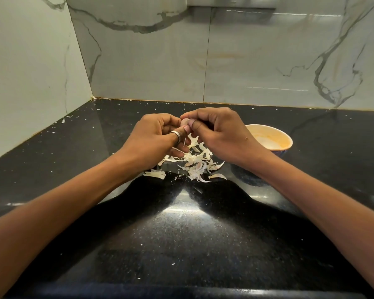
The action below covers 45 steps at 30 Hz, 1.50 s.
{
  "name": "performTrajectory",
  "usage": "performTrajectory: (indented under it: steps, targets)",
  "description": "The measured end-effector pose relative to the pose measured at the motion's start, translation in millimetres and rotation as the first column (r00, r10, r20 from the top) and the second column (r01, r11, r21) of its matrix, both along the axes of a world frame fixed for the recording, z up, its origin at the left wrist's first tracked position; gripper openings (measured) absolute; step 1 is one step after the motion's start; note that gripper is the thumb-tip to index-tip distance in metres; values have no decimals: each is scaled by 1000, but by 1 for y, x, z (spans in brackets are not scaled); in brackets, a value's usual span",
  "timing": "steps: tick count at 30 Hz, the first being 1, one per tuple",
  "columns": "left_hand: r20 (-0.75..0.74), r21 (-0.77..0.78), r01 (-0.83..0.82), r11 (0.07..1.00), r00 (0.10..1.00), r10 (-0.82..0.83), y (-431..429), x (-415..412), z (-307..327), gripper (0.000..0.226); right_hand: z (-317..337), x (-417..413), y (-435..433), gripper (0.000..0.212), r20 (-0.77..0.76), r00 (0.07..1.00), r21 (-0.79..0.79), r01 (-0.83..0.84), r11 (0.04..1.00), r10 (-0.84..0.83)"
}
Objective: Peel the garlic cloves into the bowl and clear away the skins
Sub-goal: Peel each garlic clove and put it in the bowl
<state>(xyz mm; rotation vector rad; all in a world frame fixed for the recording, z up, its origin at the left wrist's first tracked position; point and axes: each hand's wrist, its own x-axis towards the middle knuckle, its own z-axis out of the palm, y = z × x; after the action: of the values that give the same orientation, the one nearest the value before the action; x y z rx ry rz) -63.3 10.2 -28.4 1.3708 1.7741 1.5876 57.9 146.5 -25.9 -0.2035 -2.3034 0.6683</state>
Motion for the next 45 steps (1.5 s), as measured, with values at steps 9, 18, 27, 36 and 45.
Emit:
performTrajectory:
  steps: [9,18,27,36,45]
  targets:
    - [-29,37,-18,999,999,19,1,5,-3,17,-1,1,-7,19,-65,997,-44,45,998,-48]
    - [-113,28,-27,999,993,31,3,1,-5,21,-4,-2,-12,10,-98,989,-56,104,993,-109]
    - [-163,35,-33,999,986,38,4,-2,-8,19,-5,-1,-15,11,-88,991,23,107,994,-105]
    - [-196,35,-32,999,980,39,3,-1,-9,17,-6,-1,-14,11,-104,991,75,93,993,-85]
    - [-216,31,-40,999,975,46,3,-1,-9,18,-8,-2,-14,9,-98,991,95,103,990,-94]
